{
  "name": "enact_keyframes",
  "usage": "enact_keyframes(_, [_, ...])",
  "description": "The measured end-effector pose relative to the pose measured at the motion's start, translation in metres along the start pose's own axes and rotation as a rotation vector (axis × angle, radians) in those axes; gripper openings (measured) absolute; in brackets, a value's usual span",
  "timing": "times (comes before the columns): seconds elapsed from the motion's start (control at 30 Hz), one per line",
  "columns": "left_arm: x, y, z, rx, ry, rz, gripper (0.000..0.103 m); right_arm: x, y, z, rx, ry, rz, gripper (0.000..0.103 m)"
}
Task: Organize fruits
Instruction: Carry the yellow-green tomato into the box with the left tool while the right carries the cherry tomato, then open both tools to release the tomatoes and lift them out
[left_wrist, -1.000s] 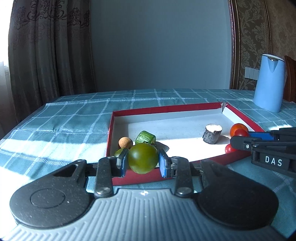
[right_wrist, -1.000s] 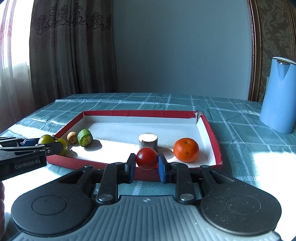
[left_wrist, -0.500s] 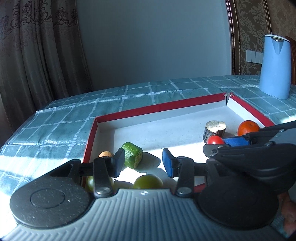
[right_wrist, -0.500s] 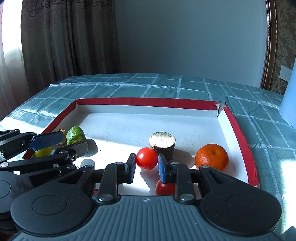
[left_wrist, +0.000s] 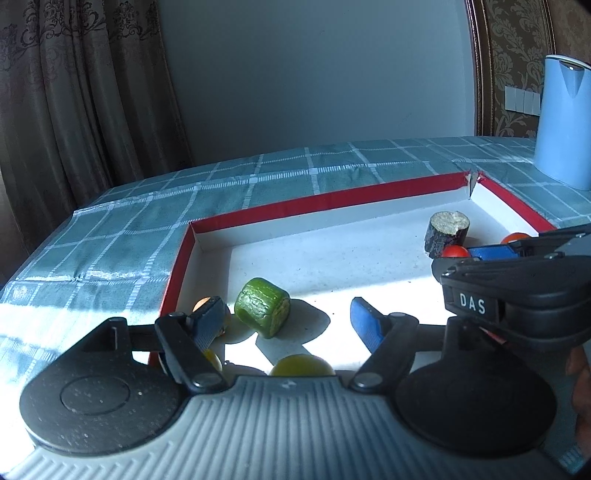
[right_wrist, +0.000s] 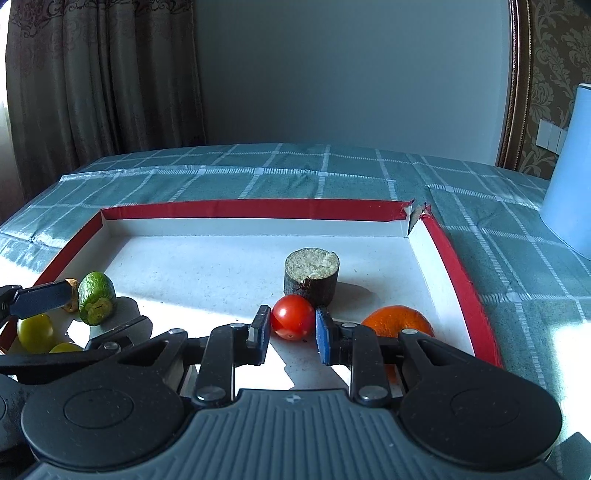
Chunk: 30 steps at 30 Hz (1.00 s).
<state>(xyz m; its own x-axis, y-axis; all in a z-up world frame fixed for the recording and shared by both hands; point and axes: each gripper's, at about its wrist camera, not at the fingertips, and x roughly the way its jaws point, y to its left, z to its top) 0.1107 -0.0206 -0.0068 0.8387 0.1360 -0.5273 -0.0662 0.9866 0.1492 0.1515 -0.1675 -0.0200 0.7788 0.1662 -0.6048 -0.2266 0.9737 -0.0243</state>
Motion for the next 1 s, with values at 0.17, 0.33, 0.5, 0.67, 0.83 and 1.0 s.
enact_keyframes(0.17, [0.001, 0.004, 0.001, -0.025, 0.005, 0.014, 0.089, -0.005, -0.004, 0.0, 0.015, -0.019, 0.005, 0.025])
enact_keyframes(0.33, [0.0, 0.005, -0.001, -0.032, 0.003, 0.009, 0.103, -0.009, -0.012, -0.003, 0.049, -0.032, 0.025, 0.027])
enact_keyframes(0.5, [-0.006, -0.006, -0.005, 0.043, -0.019, -0.004, 0.103, -0.025, -0.004, -0.007, 0.028, -0.113, 0.046, 0.082])
enact_keyframes(0.67, [-0.009, -0.006, -0.006, 0.038, -0.024, -0.014, 0.103, -0.04, 0.012, -0.013, -0.066, -0.192, -0.021, 0.082])
enact_keyframes(0.83, [-0.009, -0.004, -0.007, 0.029, -0.021, -0.014, 0.103, -0.053, 0.009, -0.018, -0.05, -0.242, -0.039, 0.082])
enact_keyframes(1.0, [-0.011, -0.004, -0.008, 0.037, -0.027, -0.013, 0.103, -0.056, -0.003, -0.018, 0.013, -0.236, -0.014, 0.083])
